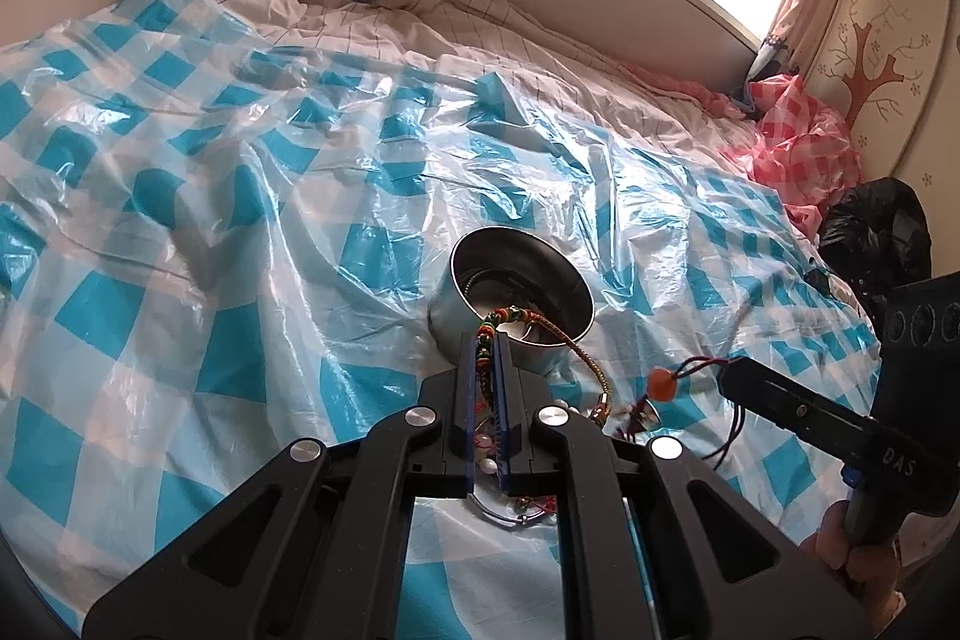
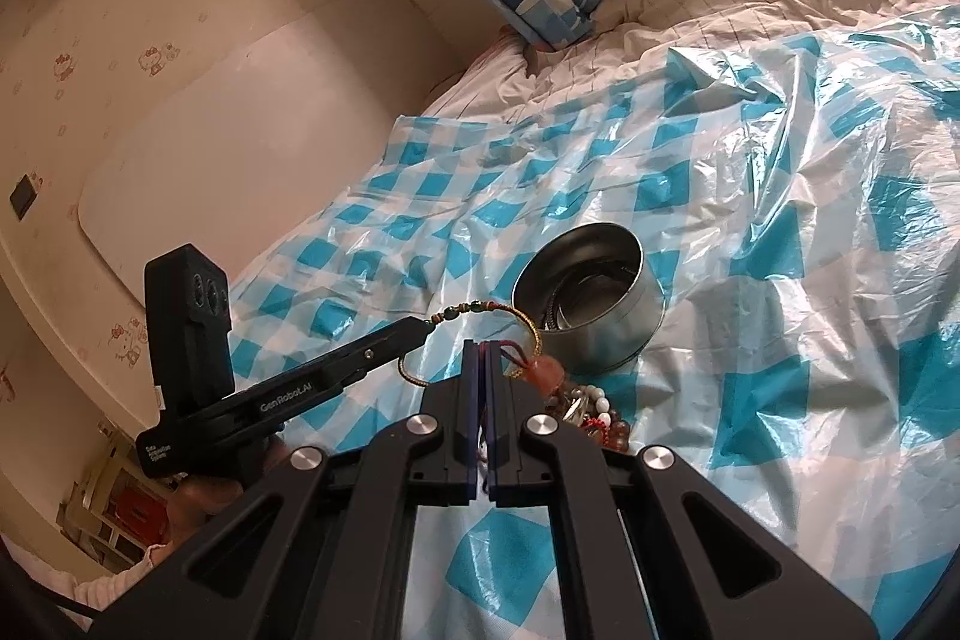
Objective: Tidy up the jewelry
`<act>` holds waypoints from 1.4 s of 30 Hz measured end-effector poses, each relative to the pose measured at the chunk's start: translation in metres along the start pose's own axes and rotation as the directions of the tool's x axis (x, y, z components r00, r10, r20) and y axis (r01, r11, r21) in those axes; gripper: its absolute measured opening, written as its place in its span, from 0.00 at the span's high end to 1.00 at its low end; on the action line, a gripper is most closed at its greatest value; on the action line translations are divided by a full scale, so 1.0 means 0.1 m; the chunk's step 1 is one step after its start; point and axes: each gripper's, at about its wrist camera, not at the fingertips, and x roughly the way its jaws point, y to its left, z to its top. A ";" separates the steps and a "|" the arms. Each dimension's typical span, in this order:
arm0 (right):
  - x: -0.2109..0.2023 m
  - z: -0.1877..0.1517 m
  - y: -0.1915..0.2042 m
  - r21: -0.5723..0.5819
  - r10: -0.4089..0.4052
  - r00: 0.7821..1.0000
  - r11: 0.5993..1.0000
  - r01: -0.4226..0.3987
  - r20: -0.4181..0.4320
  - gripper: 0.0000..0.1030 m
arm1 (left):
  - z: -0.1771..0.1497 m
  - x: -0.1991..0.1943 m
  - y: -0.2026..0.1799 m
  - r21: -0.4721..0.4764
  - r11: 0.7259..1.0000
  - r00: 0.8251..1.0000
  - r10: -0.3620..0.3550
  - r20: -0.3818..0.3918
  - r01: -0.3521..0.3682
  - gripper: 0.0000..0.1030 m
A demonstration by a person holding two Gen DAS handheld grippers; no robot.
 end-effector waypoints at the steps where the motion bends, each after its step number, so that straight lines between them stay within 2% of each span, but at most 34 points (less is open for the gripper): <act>1: 0.00 0.00 0.00 0.001 -0.001 1.000 1.000 0.001 0.002 0.98 | 0.00 0.00 0.00 0.002 1.000 1.000 0.001 0.002 -0.001 0.95; 29: 0.02 0.27 -0.07 0.025 0.018 0.996 0.999 -0.020 0.092 0.98 | 0.21 0.08 -0.17 0.050 0.999 0.999 -0.014 0.036 0.012 0.95; 42: 0.06 0.46 -0.13 0.034 0.034 0.990 0.999 -0.039 0.135 0.98 | 0.38 0.32 -0.22 0.051 0.999 1.000 -0.016 0.027 0.015 0.95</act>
